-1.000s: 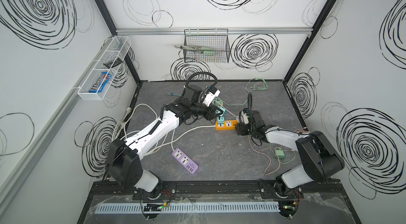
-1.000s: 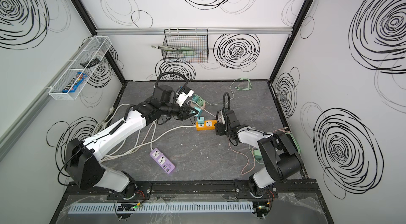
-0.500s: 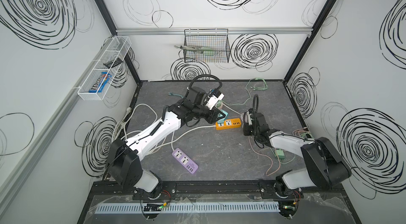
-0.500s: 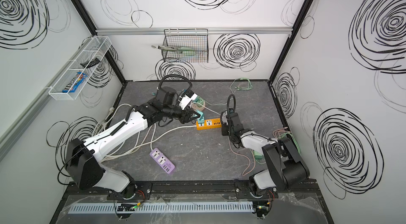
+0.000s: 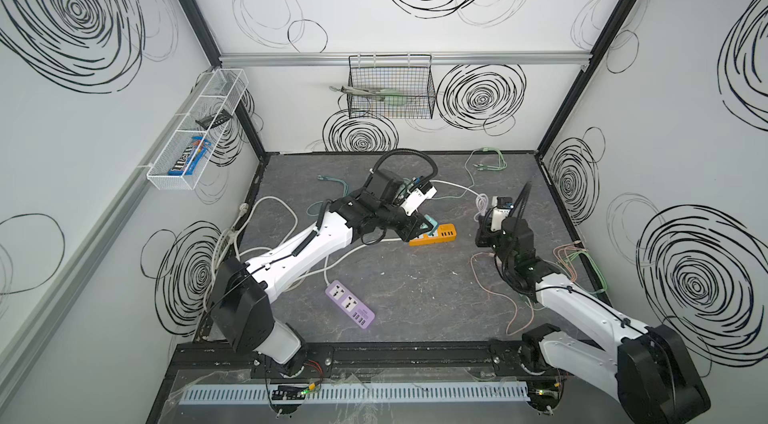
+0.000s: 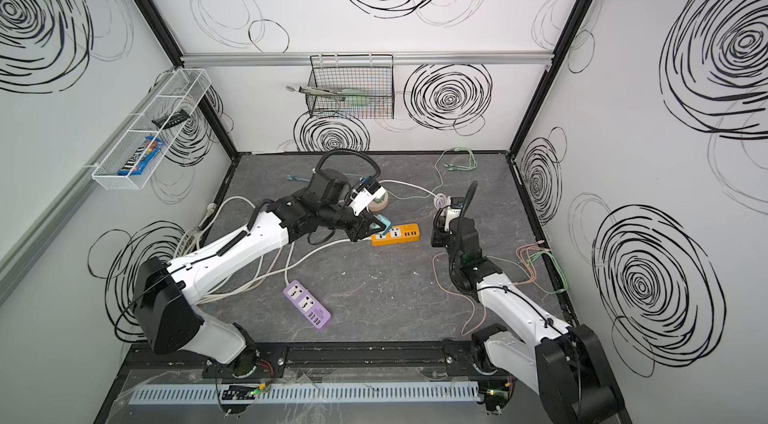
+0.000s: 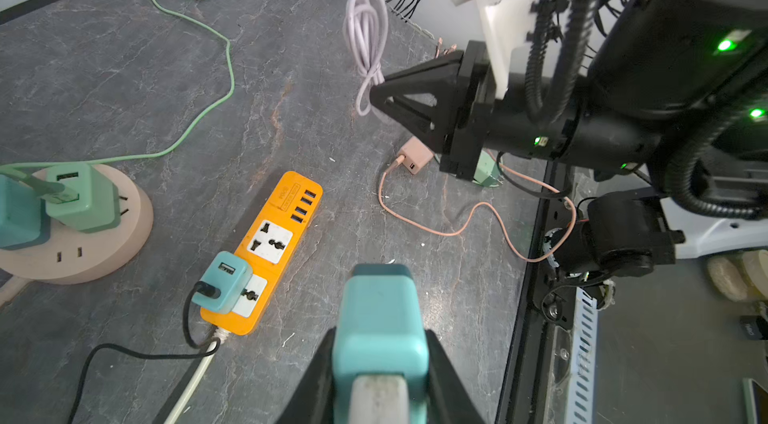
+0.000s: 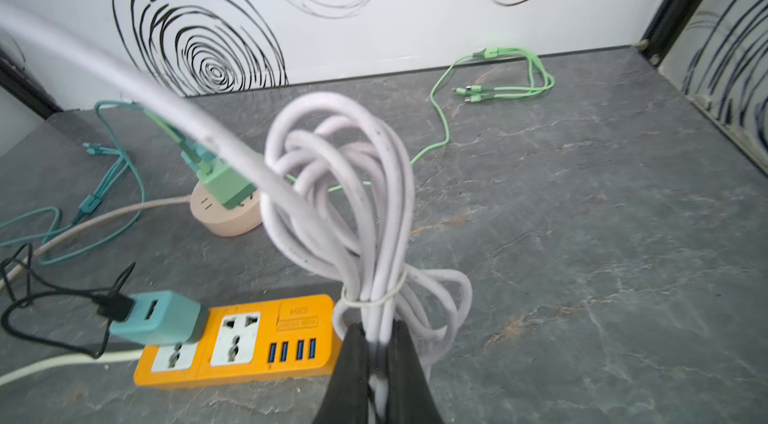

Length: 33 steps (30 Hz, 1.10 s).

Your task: Insert the plug

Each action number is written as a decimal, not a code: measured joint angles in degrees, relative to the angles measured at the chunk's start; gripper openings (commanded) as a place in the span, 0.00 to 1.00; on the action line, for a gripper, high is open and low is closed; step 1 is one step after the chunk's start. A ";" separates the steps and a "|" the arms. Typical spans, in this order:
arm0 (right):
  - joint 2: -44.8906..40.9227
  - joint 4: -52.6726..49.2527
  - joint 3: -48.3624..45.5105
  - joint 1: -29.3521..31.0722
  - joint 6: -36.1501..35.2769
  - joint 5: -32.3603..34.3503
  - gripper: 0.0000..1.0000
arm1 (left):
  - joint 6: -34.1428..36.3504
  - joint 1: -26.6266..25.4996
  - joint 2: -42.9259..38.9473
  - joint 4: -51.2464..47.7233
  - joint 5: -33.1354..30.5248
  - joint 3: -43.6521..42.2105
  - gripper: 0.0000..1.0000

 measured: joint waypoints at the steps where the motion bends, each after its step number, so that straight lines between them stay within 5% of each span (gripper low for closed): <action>1: -0.17 0.55 0.04 -1.18 -0.02 -0.31 0.00 | 0.39 -0.52 0.44 0.00 -0.70 0.26 0.00; 16: 8.35 6.88 7.54 -14.10 2.67 -7.80 0.00 | 7.30 -5.73 16.13 -3.23 -15.04 7.91 0.00; 26: 20.68 12.11 21.99 -19.82 -4.13 -11.23 0.07 | 10.88 -6.16 18.49 -4.37 -18.82 15.54 0.00; 28: 25.07 12.41 25.81 -20.85 -6.01 -11.26 0.18 | 12.13 -6.16 20.39 -4.22 -19.63 18.23 0.00; 31: 31.95 11.23 30.77 -22.51 -8.55 -11.72 0.56 | 13.70 -6.14 24.30 -4.17 -20.68 22.23 0.00; 33: 35.85 7.39 33.97 -23.45 -9.55 -12.66 0.69 | 14.47 -6.03 27.30 -4.55 -20.74 24.85 0.00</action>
